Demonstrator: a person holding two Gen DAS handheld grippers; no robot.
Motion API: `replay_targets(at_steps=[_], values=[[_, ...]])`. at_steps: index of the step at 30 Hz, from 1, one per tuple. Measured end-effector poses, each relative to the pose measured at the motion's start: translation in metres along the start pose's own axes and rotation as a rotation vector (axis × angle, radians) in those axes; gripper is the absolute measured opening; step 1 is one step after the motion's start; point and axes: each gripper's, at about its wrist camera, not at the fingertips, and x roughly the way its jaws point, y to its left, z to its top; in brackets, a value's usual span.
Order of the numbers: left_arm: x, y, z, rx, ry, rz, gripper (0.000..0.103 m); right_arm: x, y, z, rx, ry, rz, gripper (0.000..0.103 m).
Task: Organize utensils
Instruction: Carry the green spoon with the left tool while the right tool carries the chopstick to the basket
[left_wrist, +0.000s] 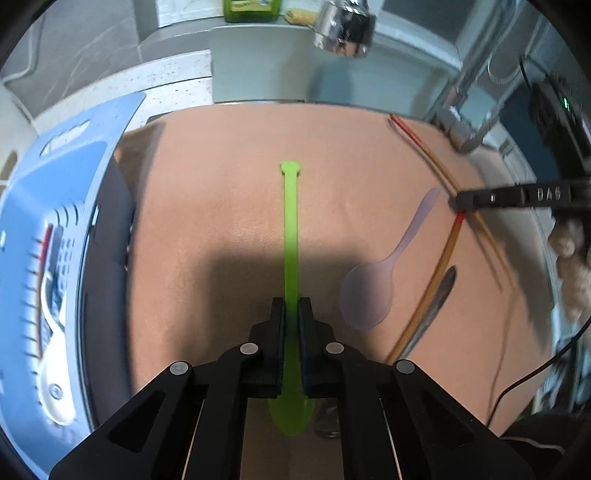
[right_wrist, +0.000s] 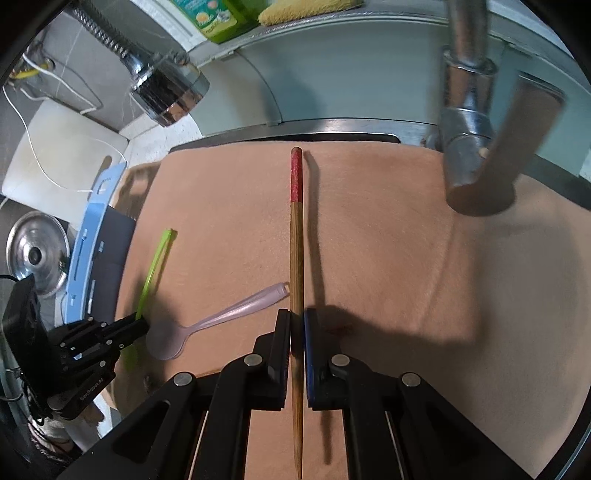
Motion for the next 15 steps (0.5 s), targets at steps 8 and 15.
replay_targets(at_steps=[8,15], values=[[-0.016,-0.002,-0.005,-0.066,-0.050,-0.057,0.005,-0.016,-0.010,-0.013,0.073,-0.041,0.059,0.006],[-0.040,-0.003,-0.001,-0.054,-0.112,-0.061,0.005,-0.037,0.009,-0.015,0.027,-0.118,0.035,0.006]])
